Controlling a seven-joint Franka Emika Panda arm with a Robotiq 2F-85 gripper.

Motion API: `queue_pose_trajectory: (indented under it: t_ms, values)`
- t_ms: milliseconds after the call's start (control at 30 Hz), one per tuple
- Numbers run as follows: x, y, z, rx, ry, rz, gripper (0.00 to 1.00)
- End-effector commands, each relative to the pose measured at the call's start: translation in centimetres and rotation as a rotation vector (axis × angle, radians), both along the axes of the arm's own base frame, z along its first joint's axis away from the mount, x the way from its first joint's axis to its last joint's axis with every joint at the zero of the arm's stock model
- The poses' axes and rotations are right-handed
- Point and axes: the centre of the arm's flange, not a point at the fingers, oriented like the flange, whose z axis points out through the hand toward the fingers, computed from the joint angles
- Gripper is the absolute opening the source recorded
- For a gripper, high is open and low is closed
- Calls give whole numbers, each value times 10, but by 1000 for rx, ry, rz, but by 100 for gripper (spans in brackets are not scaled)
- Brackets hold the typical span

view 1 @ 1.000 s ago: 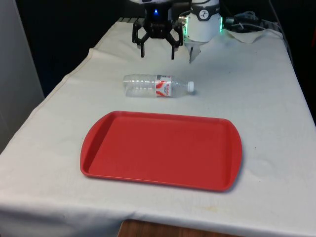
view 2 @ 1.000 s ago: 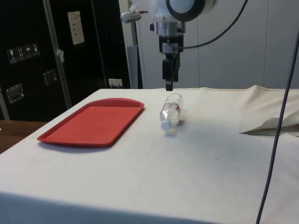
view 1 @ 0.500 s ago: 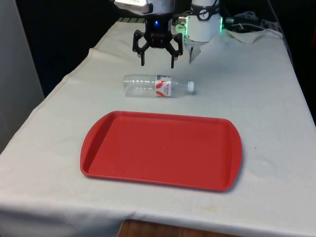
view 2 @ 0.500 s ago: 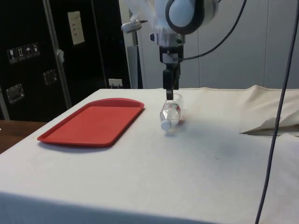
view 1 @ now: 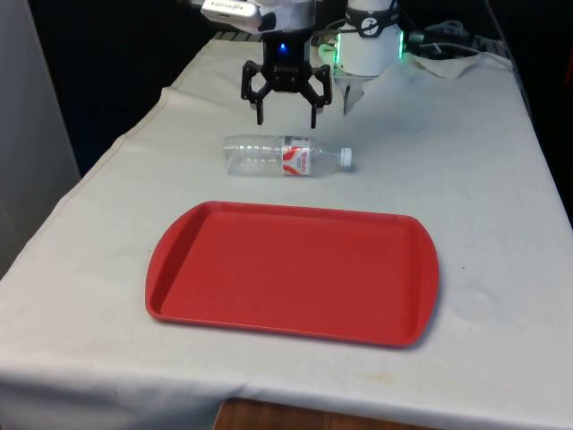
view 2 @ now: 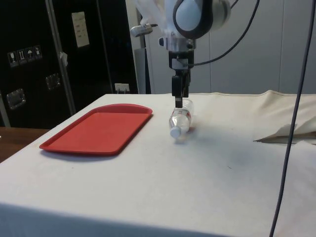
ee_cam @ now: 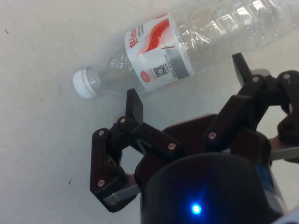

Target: Place the bottle upright on the tray.

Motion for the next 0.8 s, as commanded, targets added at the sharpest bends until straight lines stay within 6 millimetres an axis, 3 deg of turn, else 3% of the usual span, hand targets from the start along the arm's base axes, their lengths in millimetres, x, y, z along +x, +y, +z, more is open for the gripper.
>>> queue_pose_trajectory:
  t_ms: [0,767]
  values:
    - [1,1,0,2,-4,1,100]
    - [3,-1,2,-9,-3,90,100]
